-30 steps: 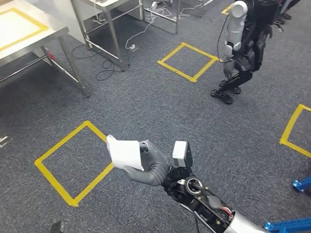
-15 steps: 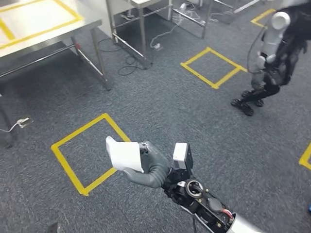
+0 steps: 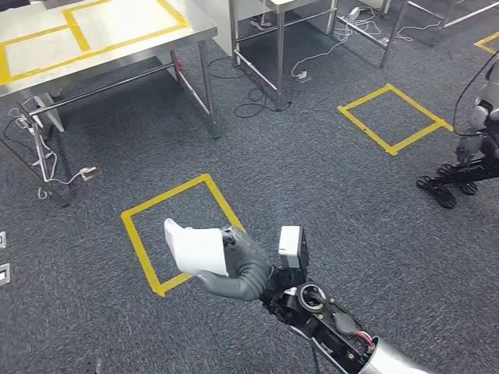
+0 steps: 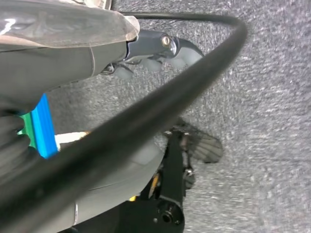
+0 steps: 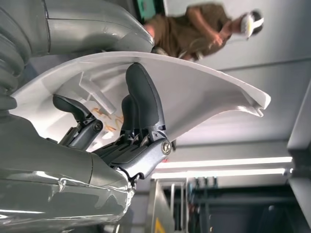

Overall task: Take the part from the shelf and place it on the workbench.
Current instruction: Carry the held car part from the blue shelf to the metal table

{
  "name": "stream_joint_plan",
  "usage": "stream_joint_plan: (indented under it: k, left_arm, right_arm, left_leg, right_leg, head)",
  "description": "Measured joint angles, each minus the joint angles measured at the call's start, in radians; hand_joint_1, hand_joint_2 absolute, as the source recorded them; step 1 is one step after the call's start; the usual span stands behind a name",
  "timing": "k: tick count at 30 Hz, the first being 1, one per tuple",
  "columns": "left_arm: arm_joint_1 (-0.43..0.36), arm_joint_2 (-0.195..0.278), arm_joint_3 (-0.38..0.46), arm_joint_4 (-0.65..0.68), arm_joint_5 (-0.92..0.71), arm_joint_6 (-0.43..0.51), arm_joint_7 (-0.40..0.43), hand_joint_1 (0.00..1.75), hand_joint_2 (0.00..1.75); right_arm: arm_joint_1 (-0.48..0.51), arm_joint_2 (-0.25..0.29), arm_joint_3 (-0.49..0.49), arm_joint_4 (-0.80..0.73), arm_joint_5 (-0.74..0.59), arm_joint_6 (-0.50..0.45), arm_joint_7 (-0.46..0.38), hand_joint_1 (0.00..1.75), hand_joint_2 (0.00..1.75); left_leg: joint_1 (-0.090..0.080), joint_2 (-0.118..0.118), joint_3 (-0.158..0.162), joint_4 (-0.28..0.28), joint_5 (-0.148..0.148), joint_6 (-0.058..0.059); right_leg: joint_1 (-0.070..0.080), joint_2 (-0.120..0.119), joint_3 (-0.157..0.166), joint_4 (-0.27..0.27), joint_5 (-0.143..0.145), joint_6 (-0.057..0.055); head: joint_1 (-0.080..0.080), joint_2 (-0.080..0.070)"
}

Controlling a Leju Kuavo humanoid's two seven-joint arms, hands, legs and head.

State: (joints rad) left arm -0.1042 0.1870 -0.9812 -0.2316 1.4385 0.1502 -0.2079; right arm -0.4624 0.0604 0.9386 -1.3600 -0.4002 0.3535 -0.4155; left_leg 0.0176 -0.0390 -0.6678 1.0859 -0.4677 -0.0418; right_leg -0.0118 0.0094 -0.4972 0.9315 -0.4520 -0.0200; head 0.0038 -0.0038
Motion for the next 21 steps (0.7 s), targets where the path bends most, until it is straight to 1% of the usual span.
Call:
stream_joint_plan:
  k: [1, 2, 3, 4, 5, 6, 7, 8, 9, 10, 11, 12, 13, 14, 15, 16, 17, 18, 19, 20, 21]
  left_arm:
    - [-0.002, 0.000, 0.000, 0.000, 0.000, 0.000, 0.000, 0.00, 1.75]
    - [-0.003, -0.001, 0.000, 0.000, -0.001, 0.000, 0.000, 0.00, 1.75]
    - [-0.002, -0.001, 0.000, 0.000, -0.001, 0.000, 0.000, 0.00, 1.75]
    - [-0.001, -0.001, 0.000, 0.000, -0.001, 0.000, 0.000, 0.00, 1.75]
    - [0.000, -0.001, 0.000, 0.000, -0.001, -0.001, 0.000, 0.00, 1.75]
    - [0.000, 0.000, 0.000, 0.000, -0.001, -0.001, 0.000, 0.00, 1.75]
    - [-0.002, 0.001, 0.000, 0.000, -0.001, -0.001, 0.000, 0.00, 1.75]
    - [-0.003, 0.001, 0.000, 0.000, -0.001, -0.001, 0.000, 0.00, 1.75]
    - [-0.004, 0.001, 0.000, 0.000, -0.002, -0.001, 0.000, 0.00, 1.75]
    - [-0.004, 0.001, 0.000, 0.000, -0.002, -0.001, 0.000, 0.00, 1.75]
    - [-0.003, 0.001, 0.000, 0.000, -0.003, -0.001, 0.000, 0.00, 1.75]
    - [-0.001, 0.000, 0.000, 0.000, -0.003, -0.001, 0.000, 0.00, 1.75]
    - [0.000, 0.000, 0.000, 0.000, -0.004, -0.001, 0.000, 0.00, 1.75]
    - [-0.001, 0.000, 0.000, 0.000, -0.004, -0.001, 0.000, 0.00, 1.75]
    - [-0.001, 0.000, 0.000, 0.000, -0.004, -0.001, 0.000, 0.00, 1.75]
    - [-0.002, 0.000, 0.000, 0.000, -0.004, -0.001, 0.000, 0.00, 1.75]
    - [-0.003, 0.000, 0.000, 0.000, -0.004, -0.001, 0.000, 0.00, 1.75]
    - [-0.003, 0.000, 0.000, 0.000, -0.004, -0.002, 0.000, 0.00, 1.75]
    - [-0.002, 0.000, 0.000, 0.000, -0.004, -0.002, 0.000, 0.00, 1.75]
    - [-0.002, 0.000, 0.000, 0.000, -0.004, -0.002, 0.000, 0.00, 1.75]
    - [-0.002, -0.001, 0.000, 0.000, -0.004, -0.002, 0.000, 0.00, 1.75]
  right_arm:
    - [-0.001, 0.001, 0.000, 0.003, 0.000, 0.001, -0.003, 1.75, 1.75]
    - [-0.002, 0.001, 0.000, 0.007, 0.000, 0.002, -0.004, 1.75, 1.75]
    - [-0.002, 0.001, 0.000, 0.012, 0.000, 0.003, -0.005, 1.75, 1.75]
    - [-0.002, 0.001, 0.000, 0.015, 0.000, 0.003, -0.007, 1.75, 1.75]
    - [-0.002, 0.001, 0.000, 0.018, 0.001, 0.004, -0.008, 1.75, 1.75]
    - [-0.003, 0.001, 0.000, 0.019, 0.001, 0.004, -0.009, 1.75, 1.75]
    - [-0.004, 0.001, 0.000, 0.020, 0.002, 0.004, -0.010, 1.75, 1.75]
    - [-0.006, 0.001, -0.001, 0.021, 0.003, 0.004, -0.010, 1.75, 1.75]
    - [-0.007, 0.002, -0.001, 0.022, 0.004, 0.005, -0.010, 1.75, 1.75]
    - [-0.008, 0.002, -0.002, 0.023, 0.005, 0.005, -0.010, 1.75, 1.75]
    - [-0.009, 0.002, -0.002, 0.024, 0.005, 0.005, -0.010, 1.75, 1.75]
    - [-0.009, 0.003, -0.002, 0.024, 0.005, 0.005, -0.010, 1.75, 1.75]
    - [-0.010, 0.003, -0.003, 0.025, 0.005, 0.006, -0.011, 1.75, 1.75]
    - [-0.010, 0.004, -0.004, 0.025, 0.005, 0.006, -0.011, 1.75, 1.75]
    - [-0.010, 0.004, -0.005, 0.026, 0.006, 0.006, -0.011, 1.75, 1.75]
    - [-0.009, 0.004, -0.006, 0.027, 0.006, 0.007, -0.011, 1.75, 1.75]
    - [-0.006, 0.004, -0.007, 0.029, 0.006, 0.007, -0.011, 1.75, 1.75]
    - [-0.003, 0.004, -0.008, 0.030, 0.006, 0.006, -0.011, 1.75, 1.75]
    - [-0.002, 0.004, -0.008, 0.031, 0.006, 0.005, -0.011, 1.75, 1.75]
    - [-0.001, 0.004, -0.009, 0.032, 0.006, 0.004, -0.011, 1.75, 1.75]
    - [-0.002, 0.004, -0.010, 0.033, 0.006, 0.004, -0.011, 1.75, 1.75]
  left_leg:
    - [0.001, 0.016, -0.036, 0.072, -0.032, -0.004]
    - [0.002, 0.024, -0.064, 0.130, -0.052, -0.008]
    - [0.003, 0.028, -0.077, 0.156, -0.055, -0.011]
    - [0.005, 0.032, -0.070, 0.144, -0.040, -0.013]
    - [0.006, 0.039, -0.041, 0.093, -0.010, -0.015]
    - [0.008, 0.058, 0.001, 0.017, 0.023, -0.015]
    - [0.006, 0.076, 0.039, -0.054, 0.047, -0.012]
    - [0.004, 0.089, 0.067, -0.106, 0.061, -0.006]
    - [0.001, 0.096, 0.080, -0.131, 0.064, 0.002]
    - [-0.003, 0.088, 0.080, -0.134, 0.061, 0.011]
    - [-0.003, 0.078, 0.081, -0.134, 0.060, 0.020]
    - [-0.002, 0.069, 0.082, -0.135, 0.059, 0.027]
    - [0.000, 0.061, 0.084, -0.136, 0.059, 0.034]
    - [0.002, 0.053, 0.087, -0.138, 0.059, 0.040]
    - [0.002, 0.045, 0.089, -0.138, 0.059, 0.045]
    - [0.001, 0.036, 0.089, -0.138, 0.058, 0.049]
    - [-0.001, 0.025, 0.090, -0.138, 0.058, 0.051]
    - [-0.002, 0.012, 0.091, -0.138, 0.057, 0.052]
    - [-0.004, -0.001, 0.093, -0.137, 0.057, 0.052]
    - [-0.004, -0.014, 0.096, -0.137, 0.057, 0.052]
    - [-0.004, -0.027, 0.098, -0.137, 0.056, 0.052]
  right_leg:
    - [0.001, -0.014, -0.001, 0.000, 0.000, -0.002]
    - [0.002, -0.029, -0.002, 0.000, -0.001, -0.003]
    - [0.003, -0.042, -0.003, 0.000, -0.002, -0.002]
    - [0.003, -0.053, -0.003, 0.000, -0.003, -0.002]
    - [0.002, -0.064, -0.002, 0.001, -0.005, 0.001]
    - [0.003, -0.074, 0.000, 0.002, -0.008, 0.005]
    - [0.006, -0.083, 0.001, 0.004, -0.012, 0.010]
    - [0.009, -0.091, 0.002, 0.006, -0.016, 0.016]
    - [0.012, -0.098, 0.004, 0.007, -0.020, 0.021]
    - [0.014, -0.105, 0.007, 0.007, -0.023, 0.026]
    - [0.013, -0.113, 0.010, 0.007, -0.026, 0.031]
    - [0.011, -0.109, 0.011, 0.012, -0.033, 0.038]
    - [0.008, -0.093, 0.005, 0.030, -0.048, 0.043]
    - [0.006, -0.071, -0.012, 0.071, -0.074, 0.047]
    - [0.004, -0.044, -0.042, 0.137, -0.107, 0.050]
    - [0.004, -0.026, -0.079, 0.216, -0.142, 0.051]
    - [0.004, -0.018, -0.115, 0.288, -0.166, 0.051]
    - [0.004, -0.014, -0.139, 0.330, -0.171, 0.050]
    - [0.004, -0.012, -0.144, 0.330, -0.154, 0.048]
    - [0.004, -0.008, -0.129, 0.286, -0.118, 0.043]
    - [0.004, 0.006, -0.100, 0.212, -0.071, 0.038]
  head:
    - [-0.008, 0.000]
    - [-0.012, 0.000]
    - [-0.015, 0.000]
    - [-0.019, 0.000]
    - [-0.024, 0.000]
    - [-0.029, 0.000]
    - [-0.035, 0.000]
    - [-0.037, 0.000]
    - [-0.036, 0.000]
    - [-0.033, 0.000]
    - [-0.028, 0.000]
    - [-0.025, 0.000]
    - [-0.022, 0.000]
    - [-0.017, 0.000]
    - [-0.011, 0.000]
    - [-0.004, 0.000]
    - [0.001, 0.000]
    - [0.005, 0.000]
    - [0.008, 0.000]
    - [0.011, 0.000]
    - [0.014, 0.000]
